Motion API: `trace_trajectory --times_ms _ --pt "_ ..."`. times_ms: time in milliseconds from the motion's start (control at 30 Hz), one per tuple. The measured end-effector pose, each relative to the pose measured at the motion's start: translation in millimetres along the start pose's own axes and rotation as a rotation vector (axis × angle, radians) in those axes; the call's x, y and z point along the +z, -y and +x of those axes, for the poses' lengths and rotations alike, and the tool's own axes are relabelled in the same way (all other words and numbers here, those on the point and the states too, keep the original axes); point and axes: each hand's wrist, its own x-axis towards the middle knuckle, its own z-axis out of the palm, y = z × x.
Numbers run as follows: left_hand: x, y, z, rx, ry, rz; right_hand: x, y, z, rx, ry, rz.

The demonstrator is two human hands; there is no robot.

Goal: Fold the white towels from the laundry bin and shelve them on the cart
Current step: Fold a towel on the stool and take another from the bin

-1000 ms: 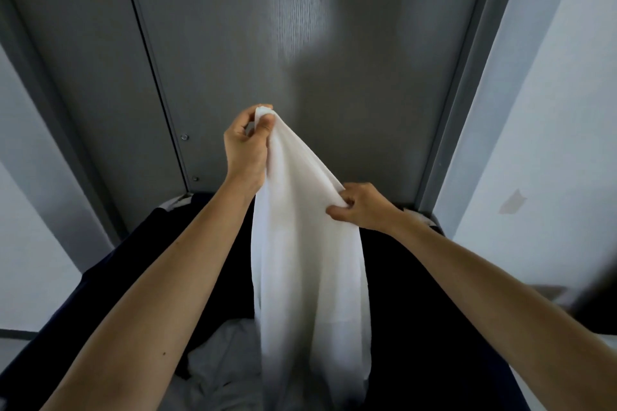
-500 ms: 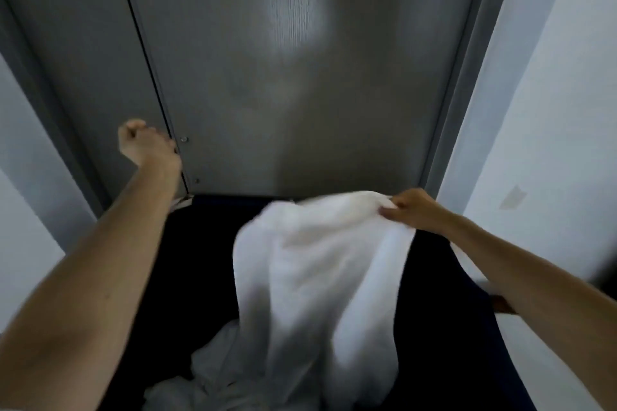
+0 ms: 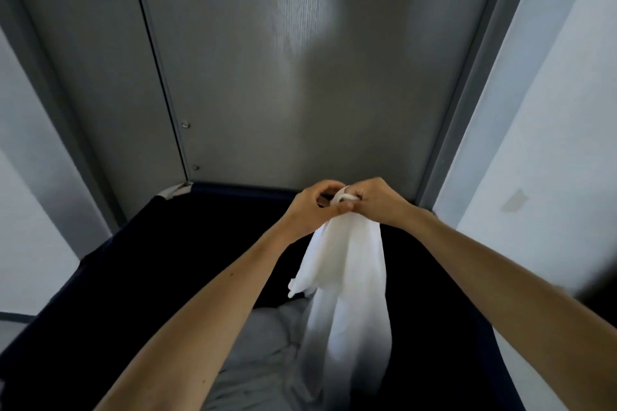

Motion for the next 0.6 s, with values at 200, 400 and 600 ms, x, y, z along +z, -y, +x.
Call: trace_trajectory --times_ms 200,400,600 --pt "-3 1 -2 -0.076 0.043 0.251 -5 -3 1 0.044 -0.097 -0.024" --pt "-5 29 -17 -0.277 0.025 0.428 -15 -6 -4 0.079 -0.219 0.054" --pt "-17 60 -39 -0.351 0.012 0.414 -25 -27 -14 0.184 -0.317 0.071"
